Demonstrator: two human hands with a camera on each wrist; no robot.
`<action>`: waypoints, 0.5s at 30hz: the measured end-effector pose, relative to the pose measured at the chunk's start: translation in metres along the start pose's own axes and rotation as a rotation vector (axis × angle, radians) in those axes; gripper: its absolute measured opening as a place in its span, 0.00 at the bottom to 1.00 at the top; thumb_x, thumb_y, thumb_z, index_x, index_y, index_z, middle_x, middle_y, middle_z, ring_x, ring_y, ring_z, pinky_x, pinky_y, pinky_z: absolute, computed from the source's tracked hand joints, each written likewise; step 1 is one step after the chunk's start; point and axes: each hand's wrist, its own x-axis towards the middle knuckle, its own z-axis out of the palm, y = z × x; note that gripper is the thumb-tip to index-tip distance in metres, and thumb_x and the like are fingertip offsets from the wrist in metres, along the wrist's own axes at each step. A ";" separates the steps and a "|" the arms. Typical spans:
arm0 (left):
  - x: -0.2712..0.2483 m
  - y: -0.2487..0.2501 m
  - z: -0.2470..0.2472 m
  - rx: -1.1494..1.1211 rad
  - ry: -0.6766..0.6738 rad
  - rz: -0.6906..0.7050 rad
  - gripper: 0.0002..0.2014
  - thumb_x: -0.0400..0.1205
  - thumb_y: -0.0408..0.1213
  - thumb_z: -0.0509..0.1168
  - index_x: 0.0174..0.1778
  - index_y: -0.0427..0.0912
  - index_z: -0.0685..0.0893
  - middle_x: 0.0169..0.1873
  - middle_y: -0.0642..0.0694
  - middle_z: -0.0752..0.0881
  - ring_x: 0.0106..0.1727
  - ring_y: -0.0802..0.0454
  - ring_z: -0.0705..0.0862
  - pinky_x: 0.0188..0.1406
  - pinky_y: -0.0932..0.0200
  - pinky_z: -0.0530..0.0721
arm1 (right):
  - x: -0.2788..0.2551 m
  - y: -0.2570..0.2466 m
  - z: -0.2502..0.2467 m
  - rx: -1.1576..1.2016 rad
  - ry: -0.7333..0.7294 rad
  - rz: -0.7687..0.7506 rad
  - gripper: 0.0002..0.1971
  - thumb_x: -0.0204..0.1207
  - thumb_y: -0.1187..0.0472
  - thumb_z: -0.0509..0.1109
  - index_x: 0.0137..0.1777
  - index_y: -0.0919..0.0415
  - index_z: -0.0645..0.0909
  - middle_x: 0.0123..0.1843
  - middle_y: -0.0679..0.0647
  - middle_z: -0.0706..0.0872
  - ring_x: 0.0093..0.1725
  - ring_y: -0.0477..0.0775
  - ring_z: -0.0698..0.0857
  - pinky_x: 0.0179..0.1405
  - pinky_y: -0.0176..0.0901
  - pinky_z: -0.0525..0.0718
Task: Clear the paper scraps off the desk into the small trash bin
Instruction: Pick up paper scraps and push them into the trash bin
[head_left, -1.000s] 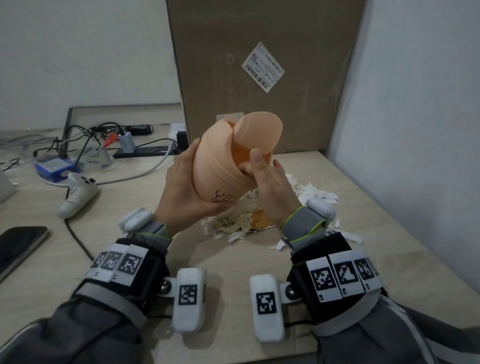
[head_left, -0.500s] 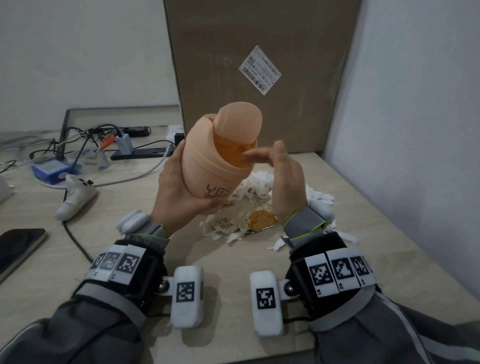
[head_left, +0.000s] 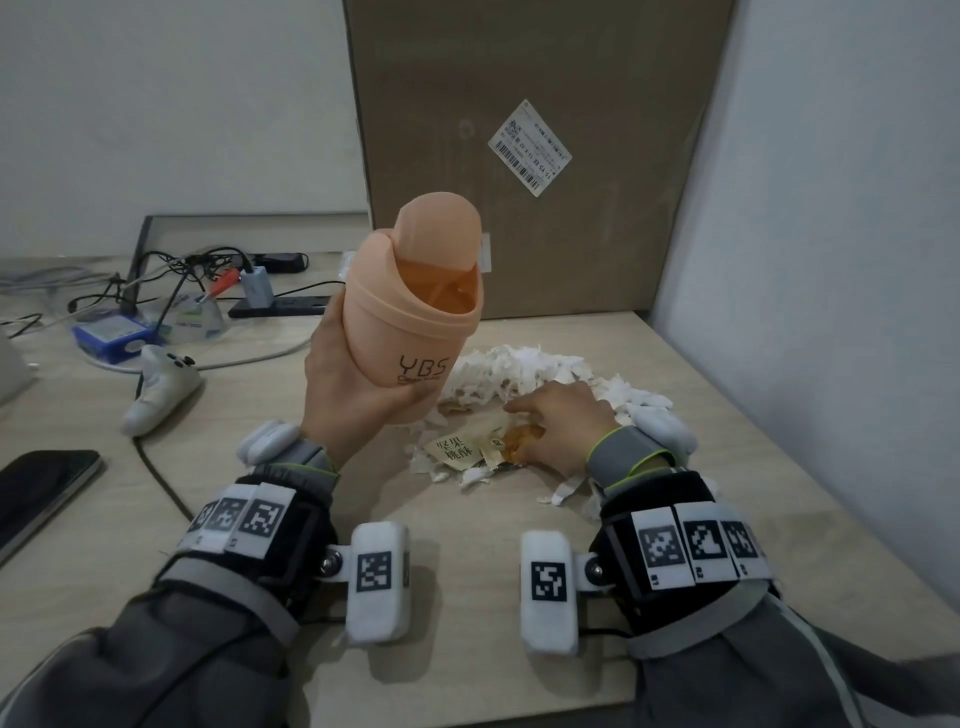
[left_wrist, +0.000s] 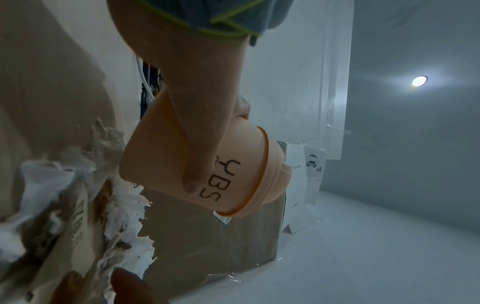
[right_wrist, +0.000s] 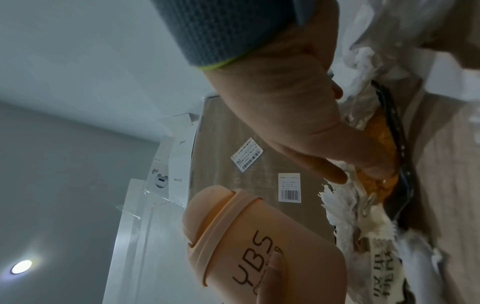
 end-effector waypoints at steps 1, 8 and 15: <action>0.000 0.000 0.000 0.001 -0.003 0.002 0.66 0.52 0.63 0.80 0.88 0.51 0.60 0.70 0.54 0.75 0.72 0.50 0.77 0.72 0.36 0.82 | 0.000 0.000 0.001 -0.060 -0.017 -0.008 0.27 0.74 0.52 0.68 0.73 0.38 0.69 0.74 0.52 0.70 0.74 0.63 0.63 0.66 0.56 0.67; -0.001 0.000 0.000 0.024 -0.005 -0.013 0.67 0.52 0.64 0.81 0.88 0.52 0.59 0.72 0.53 0.74 0.75 0.48 0.76 0.73 0.32 0.82 | 0.001 0.001 0.002 0.006 0.114 -0.028 0.11 0.75 0.56 0.69 0.55 0.40 0.81 0.70 0.49 0.72 0.74 0.57 0.61 0.68 0.56 0.60; 0.000 -0.003 0.000 0.014 0.020 -0.045 0.67 0.52 0.63 0.81 0.88 0.51 0.59 0.76 0.47 0.76 0.76 0.44 0.77 0.72 0.30 0.82 | 0.001 -0.005 -0.009 0.412 0.478 -0.086 0.04 0.71 0.52 0.74 0.38 0.43 0.80 0.50 0.41 0.81 0.62 0.50 0.74 0.57 0.48 0.60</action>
